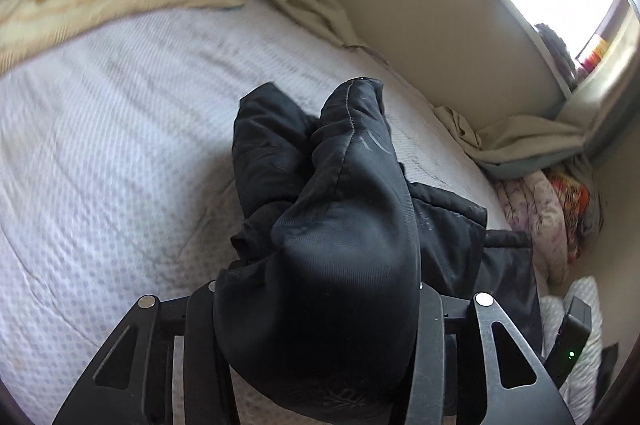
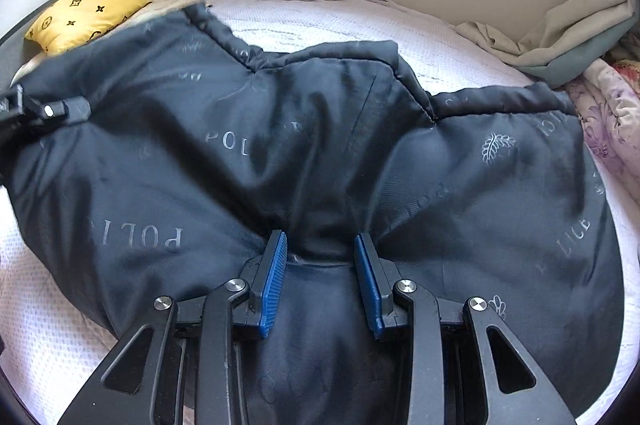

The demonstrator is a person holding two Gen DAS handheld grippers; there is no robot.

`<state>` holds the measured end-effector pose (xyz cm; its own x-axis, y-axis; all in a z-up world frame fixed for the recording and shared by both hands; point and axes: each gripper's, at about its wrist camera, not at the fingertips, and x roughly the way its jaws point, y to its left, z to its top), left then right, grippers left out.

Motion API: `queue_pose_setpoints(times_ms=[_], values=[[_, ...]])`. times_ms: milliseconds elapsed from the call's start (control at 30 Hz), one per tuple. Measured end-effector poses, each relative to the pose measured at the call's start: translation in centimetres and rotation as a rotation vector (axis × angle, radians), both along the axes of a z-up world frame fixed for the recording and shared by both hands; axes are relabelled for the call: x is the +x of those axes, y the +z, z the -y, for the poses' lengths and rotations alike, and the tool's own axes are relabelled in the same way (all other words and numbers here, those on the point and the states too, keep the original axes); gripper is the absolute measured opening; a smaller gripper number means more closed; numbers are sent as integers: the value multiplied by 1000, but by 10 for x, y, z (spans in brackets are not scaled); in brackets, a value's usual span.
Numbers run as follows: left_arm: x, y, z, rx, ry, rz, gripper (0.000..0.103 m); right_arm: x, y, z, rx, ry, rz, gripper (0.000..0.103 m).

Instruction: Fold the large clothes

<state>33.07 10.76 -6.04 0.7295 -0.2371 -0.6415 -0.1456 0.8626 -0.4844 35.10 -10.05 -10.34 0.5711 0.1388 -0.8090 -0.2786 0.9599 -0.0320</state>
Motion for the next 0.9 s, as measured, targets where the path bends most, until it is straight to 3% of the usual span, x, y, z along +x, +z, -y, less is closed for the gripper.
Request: queue_pose_setpoints(times_ms=[233,433,600,733,833,900], values=[[-3,57,64,216,-112,132,43,4,-7,10,59,-28,-25,32],[-9,98,160,432,-248,217,43,8,-9,27,149,-56,-66,30],[-7,102,227,552,-334,226,43,10,-8,49,259,-52,-86,25],[-12,105,263,604,-374,244,43,11,3,80,356,-48,-176,19],[-15,99,289,662,-406,255,43,11,16,129,501,-127,-267,19],[-15,92,301,690,-428,254,43,5,29,171,591,-228,-276,21]])
